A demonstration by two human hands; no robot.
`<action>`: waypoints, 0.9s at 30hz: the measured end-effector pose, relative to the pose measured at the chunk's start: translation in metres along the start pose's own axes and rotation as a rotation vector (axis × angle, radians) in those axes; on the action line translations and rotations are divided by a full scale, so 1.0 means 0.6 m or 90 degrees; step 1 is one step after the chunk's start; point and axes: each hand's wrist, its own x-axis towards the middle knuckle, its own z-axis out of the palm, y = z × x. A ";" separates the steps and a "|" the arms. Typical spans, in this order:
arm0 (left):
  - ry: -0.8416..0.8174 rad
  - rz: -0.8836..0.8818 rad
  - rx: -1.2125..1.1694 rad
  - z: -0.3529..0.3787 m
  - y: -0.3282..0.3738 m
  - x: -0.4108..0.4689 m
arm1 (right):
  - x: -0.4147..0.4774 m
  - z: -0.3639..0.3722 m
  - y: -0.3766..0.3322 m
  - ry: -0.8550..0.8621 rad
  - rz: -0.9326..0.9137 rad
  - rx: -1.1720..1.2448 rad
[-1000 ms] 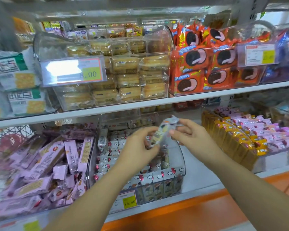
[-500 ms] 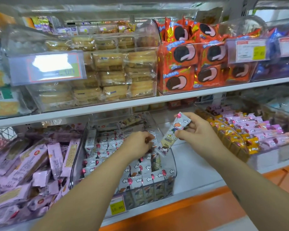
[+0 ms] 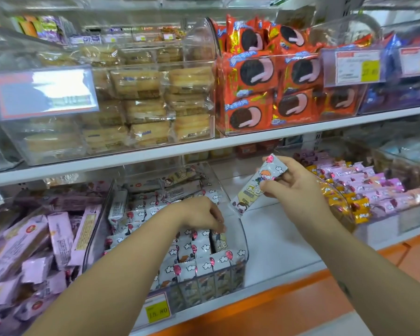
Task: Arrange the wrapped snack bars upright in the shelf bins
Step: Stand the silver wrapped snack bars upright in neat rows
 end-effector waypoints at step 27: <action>-0.004 0.048 0.113 0.012 0.012 -0.056 | -0.005 0.008 0.000 -0.063 -0.017 -0.047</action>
